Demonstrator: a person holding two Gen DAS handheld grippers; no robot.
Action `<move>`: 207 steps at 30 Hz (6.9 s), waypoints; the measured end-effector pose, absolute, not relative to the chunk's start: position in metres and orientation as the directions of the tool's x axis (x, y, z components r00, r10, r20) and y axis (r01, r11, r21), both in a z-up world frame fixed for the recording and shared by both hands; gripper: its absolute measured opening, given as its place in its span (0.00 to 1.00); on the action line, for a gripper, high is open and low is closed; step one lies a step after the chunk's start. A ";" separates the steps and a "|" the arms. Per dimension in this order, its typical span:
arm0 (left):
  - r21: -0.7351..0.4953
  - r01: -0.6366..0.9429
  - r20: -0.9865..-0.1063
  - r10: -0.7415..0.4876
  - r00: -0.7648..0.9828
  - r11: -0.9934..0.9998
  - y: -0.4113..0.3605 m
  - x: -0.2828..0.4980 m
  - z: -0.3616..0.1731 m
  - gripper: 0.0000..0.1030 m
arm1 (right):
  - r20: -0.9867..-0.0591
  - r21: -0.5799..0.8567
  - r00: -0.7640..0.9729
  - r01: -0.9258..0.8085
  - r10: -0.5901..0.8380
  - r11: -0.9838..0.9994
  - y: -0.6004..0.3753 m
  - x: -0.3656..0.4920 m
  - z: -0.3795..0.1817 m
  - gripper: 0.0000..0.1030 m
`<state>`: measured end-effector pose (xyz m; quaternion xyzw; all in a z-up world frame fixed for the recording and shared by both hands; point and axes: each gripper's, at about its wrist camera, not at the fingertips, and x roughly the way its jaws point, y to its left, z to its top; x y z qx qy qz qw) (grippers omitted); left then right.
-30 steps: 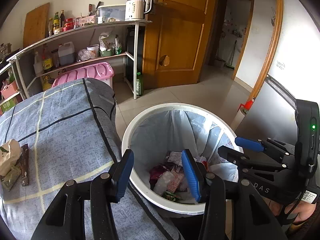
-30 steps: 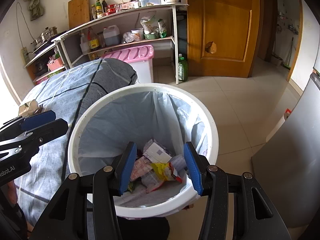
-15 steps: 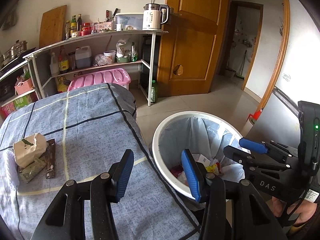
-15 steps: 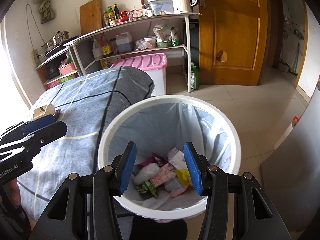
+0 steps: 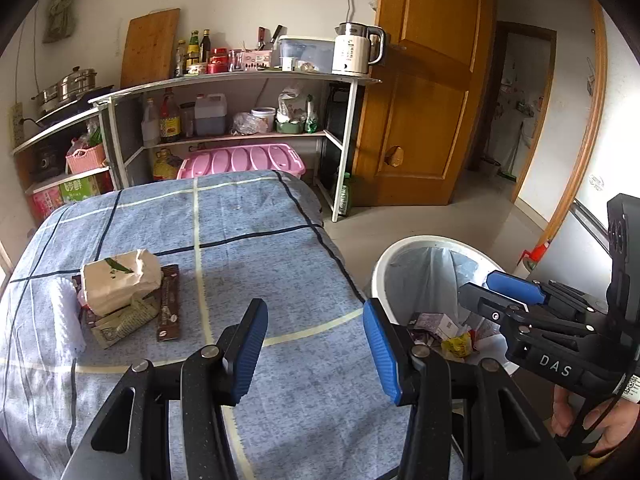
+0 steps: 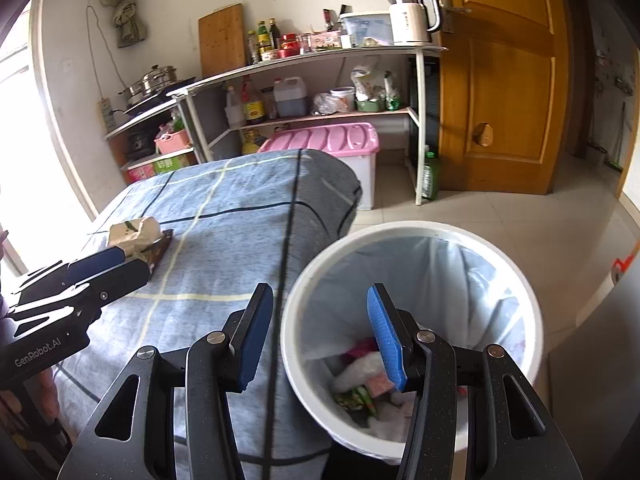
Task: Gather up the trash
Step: 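Move both open grippers back over the table toward the remaining trash, then grasp the beige paper bag with the right gripper while the left gripper grasps the long white foam net, then carry the paper bag and long foam net over the white bin and release both, then move both open grippers back over the sheet toward the chocolate wrappers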
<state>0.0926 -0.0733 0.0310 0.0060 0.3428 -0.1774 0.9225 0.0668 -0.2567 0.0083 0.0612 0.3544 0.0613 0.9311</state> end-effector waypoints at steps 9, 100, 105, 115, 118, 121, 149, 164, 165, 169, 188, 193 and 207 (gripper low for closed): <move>-0.123 0.196 -0.648 -0.228 0.727 0.973 -0.012 0.100 0.022 0.48 | -0.651 0.169 0.723 -0.158 0.231 0.973 -0.210 0.089 0.004 0.49; -0.225 -0.156 -0.767 -0.077 0.636 0.962 0.196 0.182 -0.060 0.32 | -0.662 0.484 0.171 -0.646 0.730 0.590 -0.013 0.224 -0.073 0.37; -0.215 -0.156 -0.768 -0.068 0.637 0.964 0.196 0.181 -0.060 0.23 | -0.651 0.515 0.184 -0.606 0.736 0.607 -0.022 0.225 -0.076 0.36; -0.187 -0.154 -0.739 -0.036 0.673 0.970 0.189 0.164 -0.045 0.22 | -0.617 0.550 0.232 -0.556 0.752 0.623 -0.043 0.217 -0.064 0.36; -0.173 -0.143 -0.729 -0.029 0.684 0.975 0.183 0.155 -0.037 0.22 | -0.612 0.534 0.274 -0.549 0.742 0.643 -0.051 0.208 -0.056 0.36; -0.174 -0.120 -0.719 -0.043 0.693 0.977 0.174 0.146 -0.029 0.22 | -0.604 0.510 0.321 -0.548 0.729 0.663 -0.061 0.197 -0.045 0.36; -0.136 0.149 -0.644 -0.202 0.738 0.979 0.035 0.104 0.027 0.22 | -0.531 0.501 0.578 -0.375 0.619 0.780 -0.195 0.123 0.004 0.36; -0.124 0.333 -0.641 -0.332 0.692 0.935 -0.068 0.100 0.029 0.22 | -0.527 0.464 0.720 -0.202 0.452 0.862 -0.294 0.078 0.011 0.36; -0.125 0.342 -0.644 -0.338 0.686 0.932 -0.076 0.101 0.028 0.22 | -0.528 0.465 0.726 -0.186 0.440 0.865 -0.302 0.075 0.010 0.36; -0.127 0.392 -0.653 -0.374 0.658 0.911 -0.108 0.102 0.022 0.22 | -0.547 0.454 0.746 -0.117 0.380 0.883 -0.330 0.065 0.007 0.36; -0.078 0.515 -0.730 -0.400 0.554 0.854 -0.213 0.105 -0.018 0.22 | -0.694 0.264 0.711 0.110 0.110 0.958 -0.389 0.051 -0.024 0.37; -0.097 0.506 -0.742 -0.401 0.537 0.857 -0.211 0.110 -0.025 0.35 | -0.727 0.230 0.681 0.119 0.089 0.966 -0.387 0.056 -0.035 0.39; -0.124 0.462 -0.715 -0.402 0.572 0.878 -0.176 0.108 -0.010 0.49 | -0.712 0.224 0.694 0.084 0.104 0.971 -0.364 0.055 -0.026 0.50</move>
